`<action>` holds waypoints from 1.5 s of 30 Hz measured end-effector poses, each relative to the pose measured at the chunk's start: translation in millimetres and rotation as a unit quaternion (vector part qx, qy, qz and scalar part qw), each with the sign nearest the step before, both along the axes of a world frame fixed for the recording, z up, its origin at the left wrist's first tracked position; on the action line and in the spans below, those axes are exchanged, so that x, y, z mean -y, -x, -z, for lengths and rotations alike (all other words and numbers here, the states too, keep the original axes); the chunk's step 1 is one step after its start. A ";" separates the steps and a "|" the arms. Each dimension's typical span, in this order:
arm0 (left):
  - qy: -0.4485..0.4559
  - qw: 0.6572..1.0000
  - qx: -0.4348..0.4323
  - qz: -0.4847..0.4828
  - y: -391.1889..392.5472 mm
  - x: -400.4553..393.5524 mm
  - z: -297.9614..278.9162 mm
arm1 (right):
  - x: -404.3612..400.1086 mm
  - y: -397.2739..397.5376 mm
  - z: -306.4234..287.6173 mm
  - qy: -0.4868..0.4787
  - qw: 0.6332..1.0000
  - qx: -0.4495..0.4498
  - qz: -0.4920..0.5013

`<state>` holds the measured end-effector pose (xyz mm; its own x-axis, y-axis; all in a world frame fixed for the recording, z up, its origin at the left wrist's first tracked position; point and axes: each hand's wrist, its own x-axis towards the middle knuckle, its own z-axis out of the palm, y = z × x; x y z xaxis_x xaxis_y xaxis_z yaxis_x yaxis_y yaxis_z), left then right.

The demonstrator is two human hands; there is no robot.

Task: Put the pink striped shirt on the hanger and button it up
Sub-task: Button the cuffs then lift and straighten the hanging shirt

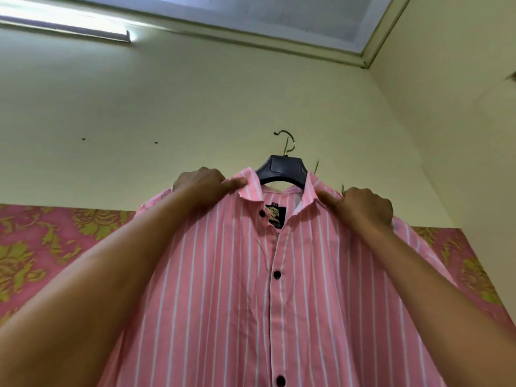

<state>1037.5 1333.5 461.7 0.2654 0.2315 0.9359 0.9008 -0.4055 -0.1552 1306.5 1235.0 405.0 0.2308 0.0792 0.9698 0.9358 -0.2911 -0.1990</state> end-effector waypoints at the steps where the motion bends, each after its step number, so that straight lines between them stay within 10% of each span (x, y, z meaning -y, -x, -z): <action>1: -0.009 1.000 -0.004 0.000 -3.6 -3.1 -7.3 | -2.1 -2.9 -6.3 0.000 1.000 -0.003 0.008; 25: -0.027 0.998 0.027 -0.059 -26.6 -22.9 -13.2 | -26.0 -26.8 -20.6 0.006 0.999 0.023 0.049; 33: -0.152 0.988 0.026 0.005 -23.2 -16.4 54.8 | -39.1 -32.6 33.8 -0.056 0.996 0.075 -0.003; 45: -0.007 0.999 0.013 0.048 -8.6 26.2 251.9 | -4.0 -11.5 232.1 0.058 0.990 0.033 -0.123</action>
